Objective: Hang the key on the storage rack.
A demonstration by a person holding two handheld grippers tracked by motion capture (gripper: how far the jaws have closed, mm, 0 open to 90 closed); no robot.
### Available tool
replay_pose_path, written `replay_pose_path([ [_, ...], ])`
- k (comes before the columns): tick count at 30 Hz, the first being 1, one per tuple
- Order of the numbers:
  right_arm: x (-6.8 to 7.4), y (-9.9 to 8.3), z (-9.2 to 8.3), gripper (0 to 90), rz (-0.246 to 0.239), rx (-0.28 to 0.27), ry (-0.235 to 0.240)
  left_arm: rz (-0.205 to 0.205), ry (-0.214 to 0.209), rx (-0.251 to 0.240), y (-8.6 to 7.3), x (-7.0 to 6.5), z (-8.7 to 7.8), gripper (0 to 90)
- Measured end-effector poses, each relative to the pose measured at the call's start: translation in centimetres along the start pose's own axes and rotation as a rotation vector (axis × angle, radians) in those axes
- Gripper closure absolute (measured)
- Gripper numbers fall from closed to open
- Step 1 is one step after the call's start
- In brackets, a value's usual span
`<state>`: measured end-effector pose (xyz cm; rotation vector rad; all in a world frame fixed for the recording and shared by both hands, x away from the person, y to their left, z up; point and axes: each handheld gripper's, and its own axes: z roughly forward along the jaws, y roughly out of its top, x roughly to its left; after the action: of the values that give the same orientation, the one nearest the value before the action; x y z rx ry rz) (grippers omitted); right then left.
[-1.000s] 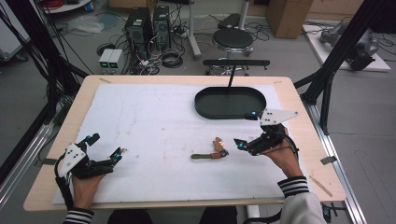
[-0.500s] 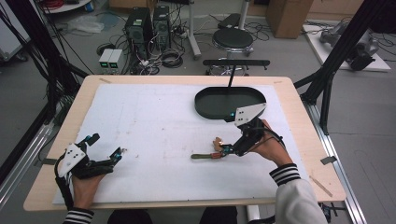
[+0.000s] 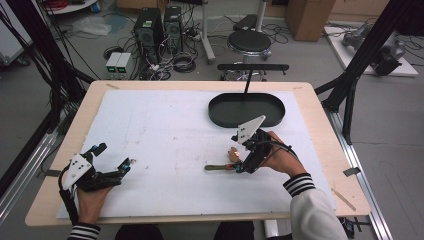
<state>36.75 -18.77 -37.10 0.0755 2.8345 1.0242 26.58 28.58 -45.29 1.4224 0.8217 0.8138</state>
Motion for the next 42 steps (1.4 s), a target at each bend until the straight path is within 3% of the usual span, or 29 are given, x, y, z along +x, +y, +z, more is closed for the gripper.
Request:
replay_pose_path([
  [4,0.0,-0.1,0.9,6.1,-0.018,0.050,0.025,-0.001,0.000,0.000,0.0,0.0,0.0,1.7],
  [7,0.1,-0.1,1.3,14.8,-0.031,0.088,0.049,-0.002,-0.002,0.000,0.0,0.0,0.0,1.7],
  [15,0.1,-0.2,2.6,23.9,-0.049,0.170,0.077,-0.001,-0.001,-0.002,0.0,0.0,0.0,1.7],
  [22,0.0,0.0,3.4,30.2,-0.064,0.186,0.095,-0.005,-0.002,-0.005,0.0,0.0,0.0,1.7],
  [30,0.2,0.1,4.4,42.9,-0.086,0.290,0.124,-0.004,-0.003,-0.005,0.0,0.0,0.0,1.7],
  [42,0.3,0.5,4.8,53.1,-0.119,0.330,0.116,-0.004,-0.002,-0.004,0.0,0.0,0.0,1.7],
])
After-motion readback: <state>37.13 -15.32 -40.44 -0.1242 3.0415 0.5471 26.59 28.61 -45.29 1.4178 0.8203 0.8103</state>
